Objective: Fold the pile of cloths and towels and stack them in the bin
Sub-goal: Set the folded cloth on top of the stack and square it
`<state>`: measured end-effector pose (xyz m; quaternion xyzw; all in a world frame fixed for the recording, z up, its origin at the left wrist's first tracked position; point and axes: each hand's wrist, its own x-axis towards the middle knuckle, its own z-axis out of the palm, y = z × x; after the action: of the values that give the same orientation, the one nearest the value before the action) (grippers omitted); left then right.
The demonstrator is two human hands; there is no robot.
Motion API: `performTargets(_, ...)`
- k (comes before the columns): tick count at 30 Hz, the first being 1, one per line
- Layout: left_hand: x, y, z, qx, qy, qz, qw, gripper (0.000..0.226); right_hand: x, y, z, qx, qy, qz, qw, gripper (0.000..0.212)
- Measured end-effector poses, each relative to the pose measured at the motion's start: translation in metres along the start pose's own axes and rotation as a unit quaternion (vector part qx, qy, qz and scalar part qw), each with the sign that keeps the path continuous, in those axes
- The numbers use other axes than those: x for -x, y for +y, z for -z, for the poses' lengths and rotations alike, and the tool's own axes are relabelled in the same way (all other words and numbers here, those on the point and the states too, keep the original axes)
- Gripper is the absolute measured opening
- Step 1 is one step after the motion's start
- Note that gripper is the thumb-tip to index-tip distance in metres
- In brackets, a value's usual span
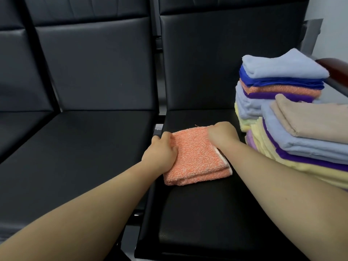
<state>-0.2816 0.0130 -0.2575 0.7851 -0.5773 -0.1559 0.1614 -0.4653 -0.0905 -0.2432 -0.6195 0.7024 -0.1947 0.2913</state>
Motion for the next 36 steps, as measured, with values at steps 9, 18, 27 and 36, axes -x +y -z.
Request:
performTargets(9, -0.001, -0.003, -0.003, -0.009, 0.004, -0.018, 1.000, 0.044, 0.004, -0.002, 0.001, -0.038, 0.050, 0.100, 0.993, 0.033)
performTargets(18, 0.000, -0.004, -0.003, -0.011, 0.021, -0.038, 0.999, 0.044, -0.001, -0.006, -0.001, -0.026, 0.011, -0.001, 1.000, 0.033)
performTargets(27, 0.004, 0.001, 0.002, 0.003, 0.029, -0.007, 1.000, 0.045, 0.000, -0.006, 0.006, 0.042, 0.035, -0.050, 0.997, 0.052)
performTargets(36, 0.005, 0.005, 0.018, 0.265, -0.066, 0.165, 0.948, 0.024, 0.059, -0.006, 0.022, 0.141, -0.145, -0.019, 0.979, 0.051)
